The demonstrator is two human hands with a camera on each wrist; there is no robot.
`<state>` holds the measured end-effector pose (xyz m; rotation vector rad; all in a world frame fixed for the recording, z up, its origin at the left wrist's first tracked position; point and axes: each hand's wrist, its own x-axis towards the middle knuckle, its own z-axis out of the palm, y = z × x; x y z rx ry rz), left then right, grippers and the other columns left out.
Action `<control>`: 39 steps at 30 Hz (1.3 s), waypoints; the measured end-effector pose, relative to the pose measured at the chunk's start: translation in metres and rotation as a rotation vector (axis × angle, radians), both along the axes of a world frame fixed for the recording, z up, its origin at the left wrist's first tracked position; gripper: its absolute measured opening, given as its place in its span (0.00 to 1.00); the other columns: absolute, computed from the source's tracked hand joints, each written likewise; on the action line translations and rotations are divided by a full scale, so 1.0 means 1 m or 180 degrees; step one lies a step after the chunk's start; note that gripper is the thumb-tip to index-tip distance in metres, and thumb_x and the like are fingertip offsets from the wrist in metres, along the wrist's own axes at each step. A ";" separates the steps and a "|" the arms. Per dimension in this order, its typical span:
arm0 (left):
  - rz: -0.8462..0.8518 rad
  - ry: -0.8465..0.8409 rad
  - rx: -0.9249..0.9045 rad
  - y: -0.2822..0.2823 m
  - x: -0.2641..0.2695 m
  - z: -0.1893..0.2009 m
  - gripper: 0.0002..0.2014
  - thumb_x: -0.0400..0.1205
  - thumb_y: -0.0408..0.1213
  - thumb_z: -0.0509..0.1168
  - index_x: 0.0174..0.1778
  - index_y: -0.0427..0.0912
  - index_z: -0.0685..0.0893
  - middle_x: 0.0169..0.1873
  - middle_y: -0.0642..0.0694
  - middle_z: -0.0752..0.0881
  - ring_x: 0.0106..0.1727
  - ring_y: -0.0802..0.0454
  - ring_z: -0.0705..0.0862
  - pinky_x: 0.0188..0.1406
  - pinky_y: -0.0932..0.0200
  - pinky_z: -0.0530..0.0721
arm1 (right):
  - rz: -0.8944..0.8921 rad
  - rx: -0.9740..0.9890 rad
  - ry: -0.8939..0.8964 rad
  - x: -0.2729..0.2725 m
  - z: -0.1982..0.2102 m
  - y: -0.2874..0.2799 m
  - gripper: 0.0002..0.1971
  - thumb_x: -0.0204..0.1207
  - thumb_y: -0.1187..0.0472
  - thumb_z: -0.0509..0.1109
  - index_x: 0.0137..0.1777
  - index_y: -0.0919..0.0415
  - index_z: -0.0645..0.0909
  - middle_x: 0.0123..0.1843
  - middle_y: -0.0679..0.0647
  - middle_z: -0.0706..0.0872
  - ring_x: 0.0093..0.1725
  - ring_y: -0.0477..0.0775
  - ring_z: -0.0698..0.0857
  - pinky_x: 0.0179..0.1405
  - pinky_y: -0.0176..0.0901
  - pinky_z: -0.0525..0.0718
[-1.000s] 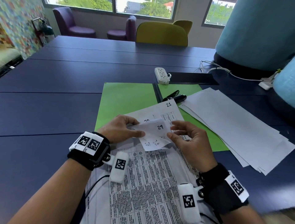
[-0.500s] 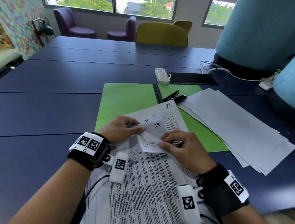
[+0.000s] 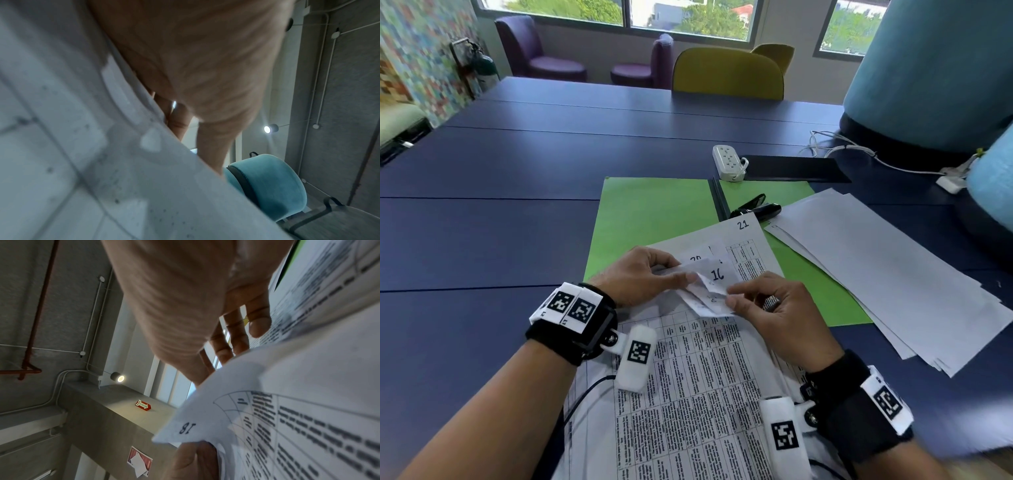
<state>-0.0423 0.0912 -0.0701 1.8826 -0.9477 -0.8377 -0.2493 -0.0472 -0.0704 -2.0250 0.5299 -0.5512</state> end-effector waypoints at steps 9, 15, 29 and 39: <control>0.0117 0.0105 0.0144 0.000 -0.001 0.000 0.12 0.75 0.50 0.78 0.47 0.48 0.92 0.41 0.52 0.94 0.41 0.53 0.91 0.51 0.52 0.88 | -0.0015 -0.0083 0.0174 0.002 -0.002 -0.002 0.07 0.72 0.48 0.79 0.50 0.41 0.91 0.45 0.41 0.85 0.41 0.43 0.83 0.40 0.42 0.85; 0.0100 0.0303 0.0112 0.001 -0.002 0.002 0.13 0.74 0.46 0.80 0.50 0.46 0.92 0.43 0.50 0.95 0.45 0.47 0.93 0.55 0.47 0.91 | -0.0078 -0.0161 0.0289 0.002 -0.001 -0.001 0.24 0.71 0.50 0.80 0.68 0.42 0.83 0.48 0.43 0.82 0.43 0.46 0.81 0.39 0.37 0.81; 0.0201 0.0291 -0.0058 -0.001 -0.005 -0.002 0.11 0.78 0.47 0.76 0.47 0.43 0.92 0.42 0.49 0.94 0.42 0.53 0.90 0.50 0.54 0.88 | 0.0139 0.0167 0.0234 0.001 0.003 0.007 0.07 0.73 0.52 0.79 0.50 0.46 0.92 0.48 0.41 0.88 0.48 0.42 0.86 0.47 0.38 0.86; 0.0111 0.0235 0.0023 0.000 -0.001 -0.002 0.10 0.75 0.47 0.78 0.47 0.47 0.92 0.41 0.53 0.94 0.43 0.54 0.91 0.53 0.53 0.89 | 0.0160 0.0119 0.0411 0.001 0.003 0.008 0.11 0.73 0.50 0.79 0.55 0.47 0.89 0.48 0.40 0.85 0.44 0.41 0.84 0.45 0.36 0.85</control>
